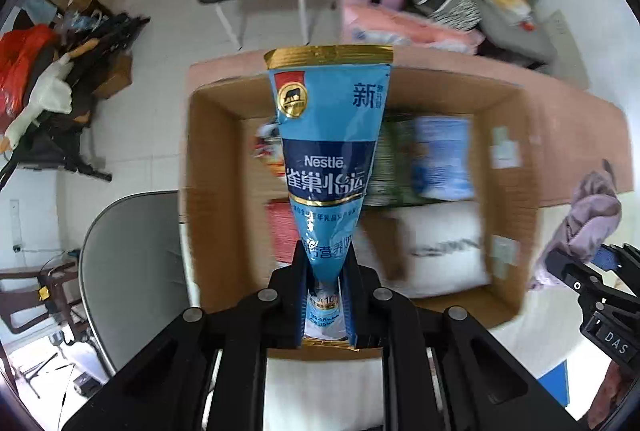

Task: Organize soft objects
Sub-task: 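Carry the tube and cloth into the box and open both tools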

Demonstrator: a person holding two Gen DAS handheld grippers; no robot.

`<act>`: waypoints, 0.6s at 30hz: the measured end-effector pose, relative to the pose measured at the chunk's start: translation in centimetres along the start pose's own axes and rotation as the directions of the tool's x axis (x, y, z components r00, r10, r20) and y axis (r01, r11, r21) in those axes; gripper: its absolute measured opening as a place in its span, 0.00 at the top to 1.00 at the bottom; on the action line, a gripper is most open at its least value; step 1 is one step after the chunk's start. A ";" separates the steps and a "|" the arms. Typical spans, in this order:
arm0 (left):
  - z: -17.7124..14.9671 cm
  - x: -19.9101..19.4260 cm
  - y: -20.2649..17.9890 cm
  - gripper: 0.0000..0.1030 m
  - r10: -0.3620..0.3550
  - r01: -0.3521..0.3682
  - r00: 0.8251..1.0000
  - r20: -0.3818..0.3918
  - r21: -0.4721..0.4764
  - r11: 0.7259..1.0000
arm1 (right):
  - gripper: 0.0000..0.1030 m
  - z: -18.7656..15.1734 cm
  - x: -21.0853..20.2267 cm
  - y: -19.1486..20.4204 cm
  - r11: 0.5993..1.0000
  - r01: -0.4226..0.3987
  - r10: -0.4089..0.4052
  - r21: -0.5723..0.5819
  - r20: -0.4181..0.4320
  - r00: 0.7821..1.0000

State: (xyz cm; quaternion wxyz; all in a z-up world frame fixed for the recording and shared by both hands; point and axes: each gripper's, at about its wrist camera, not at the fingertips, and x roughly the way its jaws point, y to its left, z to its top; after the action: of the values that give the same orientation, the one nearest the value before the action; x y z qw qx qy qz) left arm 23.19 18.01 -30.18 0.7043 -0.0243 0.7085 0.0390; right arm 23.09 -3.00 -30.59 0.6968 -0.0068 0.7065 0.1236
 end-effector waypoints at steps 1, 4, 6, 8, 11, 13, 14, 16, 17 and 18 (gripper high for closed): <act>0.5 1.1 0.7 0.88 0.001 -0.001 1.000 -0.032 0.003 1.000 | 0.52 0.6 1.3 0.8 0.999 0.034 -0.034 -0.017 -0.032 0.999; 1.6 4.1 2.2 0.88 -0.010 0.008 0.994 -0.105 -0.019 1.000 | 0.52 1.8 3.8 1.9 0.994 0.100 -0.103 -0.040 -0.088 0.991; 2.1 5.9 2.5 0.88 0.002 -0.005 0.990 -0.141 -0.021 1.000 | 0.52 2.5 5.4 2.1 0.989 0.140 -0.146 -0.056 -0.118 0.982; 2.4 7.4 2.9 0.88 0.023 -0.026 0.986 -0.166 -0.010 1.000 | 0.52 3.1 6.8 2.5 0.983 0.170 -0.179 -0.069 -0.155 0.972; 2.7 9.6 3.4 0.85 0.004 -0.012 0.975 -0.224 -0.034 0.999 | 0.51 3.7 8.0 2.8 0.979 0.193 -0.203 -0.071 -0.186 0.961; 2.8 10.7 3.9 0.81 -0.033 0.011 0.961 -0.274 -0.082 0.997 | 0.48 4.0 8.6 2.8 0.975 0.210 -0.221 -0.076 -0.211 0.952; 2.8 10.9 4.0 0.80 -0.050 0.022 0.959 -0.280 -0.102 0.995 | 0.42 4.3 8.9 2.9 0.974 0.214 -0.224 -0.068 -0.214 0.951; 2.8 10.8 3.8 0.76 -0.042 0.019 0.962 -0.271 -0.088 0.996 | 0.37 4.7 8.9 2.8 0.976 0.209 -0.217 -0.061 -0.205 0.955; 2.8 10.7 3.7 0.72 -0.029 0.009 0.965 -0.262 -0.077 0.997 | 0.35 4.8 8.9 2.7 0.977 0.207 -0.214 -0.054 -0.202 0.956; 2.8 10.5 3.7 0.72 -0.026 0.008 0.967 -0.254 -0.073 0.997 | 0.33 5.0 9.0 2.8 0.978 0.202 -0.207 -0.047 -0.202 0.957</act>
State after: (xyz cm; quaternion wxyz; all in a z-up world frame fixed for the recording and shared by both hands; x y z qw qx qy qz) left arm 25.53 22.11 -40.62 0.6064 -0.0604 0.7910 0.0550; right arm 27.22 2.08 -38.96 0.6287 -0.1016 0.7688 0.0585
